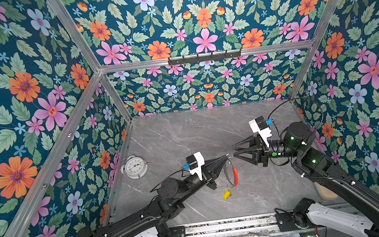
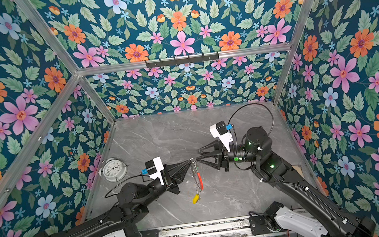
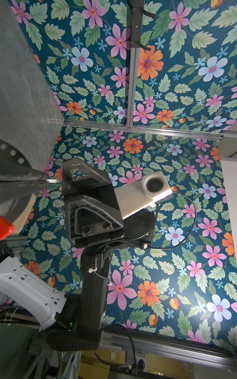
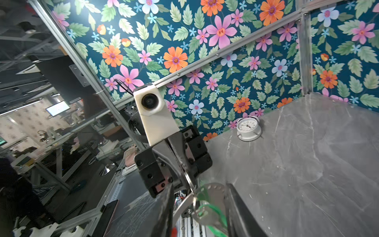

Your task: Remove the keys from the keyring

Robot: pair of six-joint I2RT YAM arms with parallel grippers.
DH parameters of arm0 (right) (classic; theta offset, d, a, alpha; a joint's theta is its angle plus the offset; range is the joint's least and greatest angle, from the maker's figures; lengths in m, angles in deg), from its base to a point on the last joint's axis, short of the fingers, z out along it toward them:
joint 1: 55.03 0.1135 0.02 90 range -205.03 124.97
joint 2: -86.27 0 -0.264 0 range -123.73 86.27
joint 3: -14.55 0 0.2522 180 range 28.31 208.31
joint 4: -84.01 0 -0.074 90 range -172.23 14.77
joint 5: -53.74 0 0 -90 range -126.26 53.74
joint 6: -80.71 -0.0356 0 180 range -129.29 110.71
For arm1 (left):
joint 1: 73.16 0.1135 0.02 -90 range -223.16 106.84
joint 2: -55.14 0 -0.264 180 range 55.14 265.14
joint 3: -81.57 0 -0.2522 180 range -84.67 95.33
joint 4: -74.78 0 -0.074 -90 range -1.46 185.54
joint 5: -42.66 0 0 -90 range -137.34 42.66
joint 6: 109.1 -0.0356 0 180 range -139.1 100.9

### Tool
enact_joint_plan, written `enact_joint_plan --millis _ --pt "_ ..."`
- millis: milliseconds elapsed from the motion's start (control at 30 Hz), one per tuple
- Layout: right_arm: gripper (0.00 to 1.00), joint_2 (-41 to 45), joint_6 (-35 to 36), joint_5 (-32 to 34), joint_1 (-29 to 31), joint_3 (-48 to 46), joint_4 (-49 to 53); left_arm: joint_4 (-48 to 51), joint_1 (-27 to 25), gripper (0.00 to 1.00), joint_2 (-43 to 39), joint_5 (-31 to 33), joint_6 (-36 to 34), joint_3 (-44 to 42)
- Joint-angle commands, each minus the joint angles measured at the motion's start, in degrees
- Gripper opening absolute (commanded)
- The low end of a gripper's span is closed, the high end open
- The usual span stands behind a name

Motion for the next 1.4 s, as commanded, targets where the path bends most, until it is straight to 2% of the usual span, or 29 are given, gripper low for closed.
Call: enact_joint_plan --millis 0,667,767,900,1000,1033,1133,1167,1267,1367 --pt "0.38 -0.65 -2.78 -3.3 0.09 -0.26 -4.67 -2.99 0.1 0.0 -0.23 -1.19 0.88 -0.13" --pt "0.16 -1.78 -1.44 -2.87 2.51 -1.3 -2.96 -3.8 0.29 0.0 0.22 -0.96 1.41 -0.28" --pt "0.12 -1.78 -1.24 -2.5 2.48 -1.25 -2.77 -3.8 0.37 0.0 0.54 -1.05 1.41 -0.3" --pt "0.02 -1.43 -0.4 -1.74 2.51 -1.03 -1.56 -3.63 0.46 0.0 0.79 -0.7 1.71 -0.31" --pt "0.0 -0.65 1.09 0.0 2.51 -0.26 2.1 -1.47 0.65 0.0 0.53 1.21 2.6 0.19" --pt "0.0 -0.38 2.11 0.62 2.52 0.18 4.28 0.2 0.95 0.03 0.25 1.56 3.03 0.63" --pt "0.0 0.12 5.36 3.54 2.5 2.22 12.0 3.94 2.32 0.25 -0.79 0.39 4.45 0.98" --pt "0.0 0.08 6.56 4.64 2.52 2.9 14.83 5.0 3.25 0.29 -1.07 -0.71 5.04 1.14" --pt "0.0 -0.26 10.65 8.74 2.52 5.83 24.41 9.17 7.14 0.39 -1.15 -7.16 7.75 2.5" --pt "0.0 -0.49 14.13 10.64 2.51 7.72 30.66 11.54 10.86 0.43 0.11 -15.42 10.87 4.46"
